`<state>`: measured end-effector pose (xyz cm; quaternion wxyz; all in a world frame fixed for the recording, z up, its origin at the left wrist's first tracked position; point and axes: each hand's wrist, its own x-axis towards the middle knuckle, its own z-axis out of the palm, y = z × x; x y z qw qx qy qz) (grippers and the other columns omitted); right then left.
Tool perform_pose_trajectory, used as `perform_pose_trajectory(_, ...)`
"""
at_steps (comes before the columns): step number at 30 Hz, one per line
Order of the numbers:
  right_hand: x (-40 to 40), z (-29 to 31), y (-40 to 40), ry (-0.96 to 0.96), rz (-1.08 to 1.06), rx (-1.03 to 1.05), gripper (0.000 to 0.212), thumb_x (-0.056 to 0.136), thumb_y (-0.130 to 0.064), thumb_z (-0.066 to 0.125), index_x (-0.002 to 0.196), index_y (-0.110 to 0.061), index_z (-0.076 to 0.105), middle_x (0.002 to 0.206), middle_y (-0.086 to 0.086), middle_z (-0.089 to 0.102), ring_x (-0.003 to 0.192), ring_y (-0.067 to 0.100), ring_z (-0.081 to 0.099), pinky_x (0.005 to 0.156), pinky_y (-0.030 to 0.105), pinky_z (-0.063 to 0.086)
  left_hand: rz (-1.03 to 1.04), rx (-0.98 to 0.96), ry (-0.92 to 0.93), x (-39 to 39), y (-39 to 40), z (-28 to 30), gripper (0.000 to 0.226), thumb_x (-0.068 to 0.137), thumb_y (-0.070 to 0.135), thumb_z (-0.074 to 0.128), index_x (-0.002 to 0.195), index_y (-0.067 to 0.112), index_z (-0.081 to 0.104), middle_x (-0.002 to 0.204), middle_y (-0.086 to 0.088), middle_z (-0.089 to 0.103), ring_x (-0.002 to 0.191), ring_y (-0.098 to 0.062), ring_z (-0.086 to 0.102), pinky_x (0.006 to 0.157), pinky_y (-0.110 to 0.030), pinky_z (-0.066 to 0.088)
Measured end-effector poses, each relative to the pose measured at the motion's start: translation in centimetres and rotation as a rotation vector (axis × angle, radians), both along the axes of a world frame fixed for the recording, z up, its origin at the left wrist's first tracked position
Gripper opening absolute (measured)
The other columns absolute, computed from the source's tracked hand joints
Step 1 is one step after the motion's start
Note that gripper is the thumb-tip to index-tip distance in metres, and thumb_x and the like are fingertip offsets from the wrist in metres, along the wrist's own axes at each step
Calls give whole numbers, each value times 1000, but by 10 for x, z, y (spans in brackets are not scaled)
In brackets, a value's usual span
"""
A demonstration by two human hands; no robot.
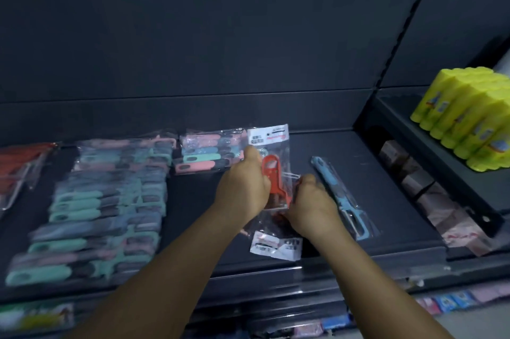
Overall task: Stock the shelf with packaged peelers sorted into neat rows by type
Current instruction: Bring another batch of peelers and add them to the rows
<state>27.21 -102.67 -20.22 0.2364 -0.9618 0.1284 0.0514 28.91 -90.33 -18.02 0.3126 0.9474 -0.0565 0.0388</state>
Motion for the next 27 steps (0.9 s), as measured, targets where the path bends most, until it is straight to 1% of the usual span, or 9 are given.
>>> perform_pose_trajectory(4,3,3,-11,44,-35,-48,39,87,-15,57,119,-2,40,122,20,59,113,35,58,89,35,46,-122,188,70,-4,8,-2,24,94,16,50,117,13,42,73,-3,52,72,-26,56,66,-34,47)
perform_pose_trajectory(7,2,4,-27,71,-57,-125,40,86,-15,58,122,-1,45,122,18,61,114,33,58,88,32,46,-265,449,11,-1,14,1,53,92,13,51,139,27,33,114,-9,49,102,-29,54,81,-38,46)
perform_pose_trajectory(10,1,7,-37,89,-73,-150,27,84,-9,54,110,-6,60,113,15,65,105,33,61,76,29,46,-569,714,-79,8,11,8,74,90,4,50,147,39,19,149,-1,23,133,-24,26,104,-38,30)
perform_pose_trajectory(13,-1,7,-40,92,-87,-109,24,84,-11,53,105,-9,64,109,13,65,98,32,62,69,26,41,-797,844,-153,19,6,3,71,87,4,58,144,38,32,155,6,22,140,-19,18,110,-36,21)
perform_pose_trajectory(17,-6,10,-45,47,-94,25,23,84,-20,53,103,-10,62,105,13,64,94,33,61,69,27,42,-812,778,-191,26,4,-5,44,91,21,56,132,32,48,138,10,43,133,-14,27,108,-32,23)
perform_pose_trajectory(19,-9,14,-49,-7,-108,128,21,85,-27,58,99,-12,63,98,10,66,94,31,61,72,29,45,-771,711,-215,28,6,-3,41,89,25,57,129,29,48,134,11,47,134,-12,27,110,-28,17)
perform_pose_trajectory(21,-9,17,-55,-80,-132,250,13,85,-23,59,94,-14,64,92,5,69,90,27,63,76,33,50,-686,622,-223,30,9,5,41,87,29,59,127,28,49,133,9,47,134,-12,29,110,-25,13)
perform_pose_trajectory(24,-5,24,-60,-167,-186,531,10,84,-10,62,91,-12,67,80,0,71,69,16,68,73,38,55,-489,504,-190,30,14,23,37,83,35,60,118,25,51,119,5,55,119,-17,46,100,-26,28)
perform_pose_trajectory(27,1,31,-54,-218,-182,793,4,83,-5,65,86,-8,66,66,0,71,55,19,58,54,32,46,-227,290,-76,24,22,40,32,81,39,62,106,21,53,99,1,63,95,-23,58,79,-30,44)
